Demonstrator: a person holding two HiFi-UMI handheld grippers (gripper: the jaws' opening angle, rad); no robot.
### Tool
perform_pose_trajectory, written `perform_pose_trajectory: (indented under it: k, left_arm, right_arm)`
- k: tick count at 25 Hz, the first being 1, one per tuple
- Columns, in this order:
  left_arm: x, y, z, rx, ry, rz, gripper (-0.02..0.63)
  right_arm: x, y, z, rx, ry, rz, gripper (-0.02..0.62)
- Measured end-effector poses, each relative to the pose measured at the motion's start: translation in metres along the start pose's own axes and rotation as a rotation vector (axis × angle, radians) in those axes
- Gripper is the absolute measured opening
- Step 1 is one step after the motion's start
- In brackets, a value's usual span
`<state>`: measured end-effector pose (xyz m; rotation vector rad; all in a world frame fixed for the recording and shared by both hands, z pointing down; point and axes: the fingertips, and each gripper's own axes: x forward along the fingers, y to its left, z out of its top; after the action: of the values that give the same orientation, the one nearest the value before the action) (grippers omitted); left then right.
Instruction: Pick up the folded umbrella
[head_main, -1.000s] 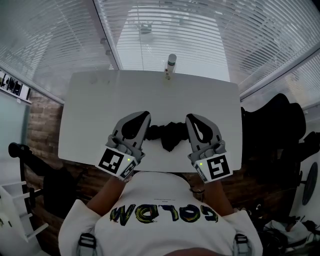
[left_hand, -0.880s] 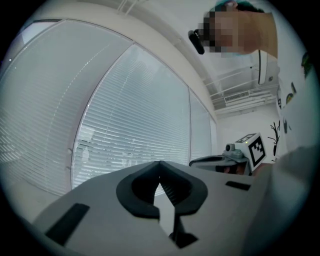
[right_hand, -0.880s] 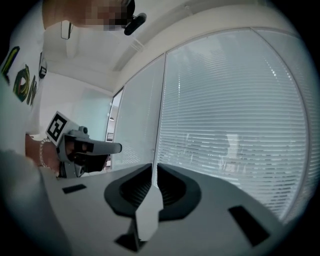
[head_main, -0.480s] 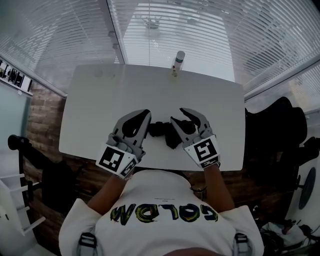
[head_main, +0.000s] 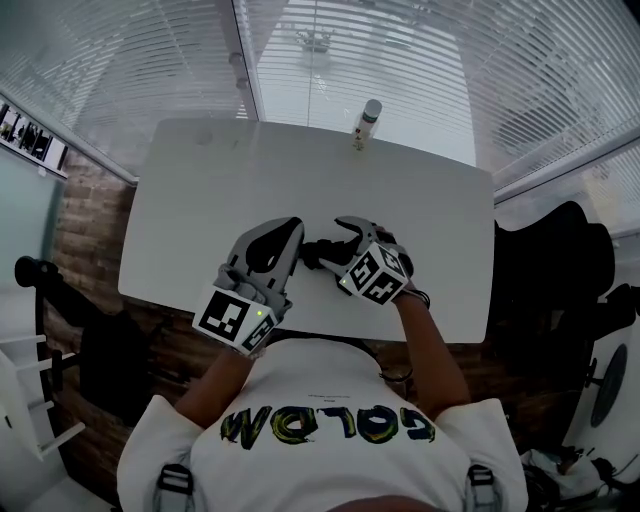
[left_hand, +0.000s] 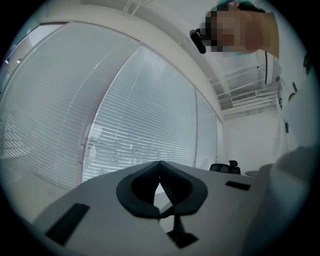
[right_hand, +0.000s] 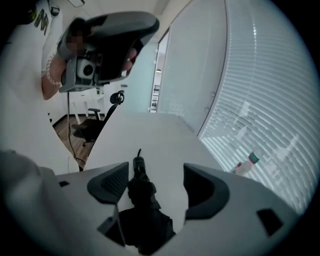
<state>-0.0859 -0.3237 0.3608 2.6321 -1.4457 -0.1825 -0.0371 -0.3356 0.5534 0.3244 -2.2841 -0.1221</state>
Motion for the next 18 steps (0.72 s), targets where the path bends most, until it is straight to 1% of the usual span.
perform_pose_trajectory:
  k: [5, 11, 14, 18]
  left_arm:
    - [-0.004, 0.005, 0.0, -0.005, -0.001, 0.015, 0.011]
    - [-0.007, 0.01, -0.006, -0.017, 0.004, 0.027, 0.011]
    - [-0.008, 0.011, -0.007, -0.02, 0.005, 0.032, 0.011]
    - [-0.01, 0.013, -0.007, -0.025, 0.007, 0.04, 0.011]
  right_arm:
    - [0.04, 0.014, -0.028, -0.05, 0.135, 0.1, 0.364]
    - [0.083, 0.024, -0.065, -0.085, 0.291, 0.196, 0.379]
    - [0.097, 0.029, -0.078, -0.098, 0.342, 0.233, 0.38]
    - [0.104, 0.035, -0.081, -0.1, 0.364, 0.288, 0.387]
